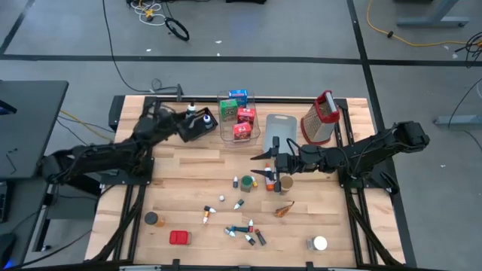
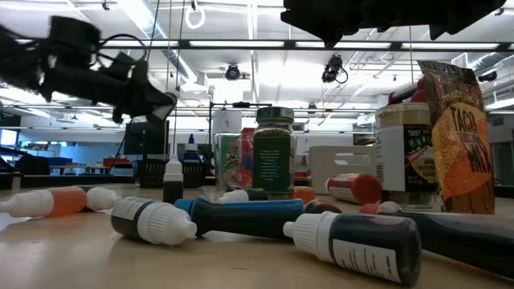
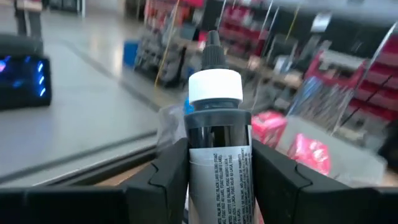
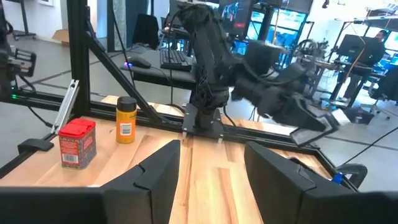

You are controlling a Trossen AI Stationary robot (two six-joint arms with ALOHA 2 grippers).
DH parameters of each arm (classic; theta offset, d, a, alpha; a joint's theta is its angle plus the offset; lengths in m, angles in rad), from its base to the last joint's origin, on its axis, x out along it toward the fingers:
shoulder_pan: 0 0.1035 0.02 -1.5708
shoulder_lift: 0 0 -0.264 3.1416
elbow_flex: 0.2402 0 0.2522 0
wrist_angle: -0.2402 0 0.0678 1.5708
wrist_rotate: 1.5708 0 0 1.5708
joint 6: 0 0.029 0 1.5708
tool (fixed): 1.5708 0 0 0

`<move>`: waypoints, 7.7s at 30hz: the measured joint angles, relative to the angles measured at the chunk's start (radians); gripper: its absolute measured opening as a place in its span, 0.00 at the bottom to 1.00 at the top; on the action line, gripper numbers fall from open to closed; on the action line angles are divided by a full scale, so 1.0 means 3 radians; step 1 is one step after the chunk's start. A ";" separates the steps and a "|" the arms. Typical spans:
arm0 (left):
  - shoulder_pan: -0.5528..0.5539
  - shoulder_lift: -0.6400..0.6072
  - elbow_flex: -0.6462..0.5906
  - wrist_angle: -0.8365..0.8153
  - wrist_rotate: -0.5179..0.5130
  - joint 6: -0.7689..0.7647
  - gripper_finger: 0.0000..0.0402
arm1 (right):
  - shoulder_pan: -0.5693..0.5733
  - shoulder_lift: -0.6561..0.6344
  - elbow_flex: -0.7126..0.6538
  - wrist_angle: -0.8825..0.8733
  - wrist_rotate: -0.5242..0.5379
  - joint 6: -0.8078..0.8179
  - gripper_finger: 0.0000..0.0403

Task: Pick & Place Kitchen Items
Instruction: Put the large black food coloring bottle into the black bin

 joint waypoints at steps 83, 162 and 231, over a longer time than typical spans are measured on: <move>-0.0563 0.0002 -0.0096 0.1679 0.1540 0.0443 0.39 | -0.0989 0.2672 0.2931 0.0205 -0.1137 0.0610 0.55; -0.0677 0.0002 0.0371 0.0569 0.1393 0.0589 0.54 | -0.0914 0.2209 0.2930 -0.1887 -0.0547 0.0164 0.38; -0.0282 0.0748 0.0424 0.0101 -0.0983 0.0765 0.30 | -0.0807 0.2158 0.2928 -0.2719 -0.0391 0.0391 0.65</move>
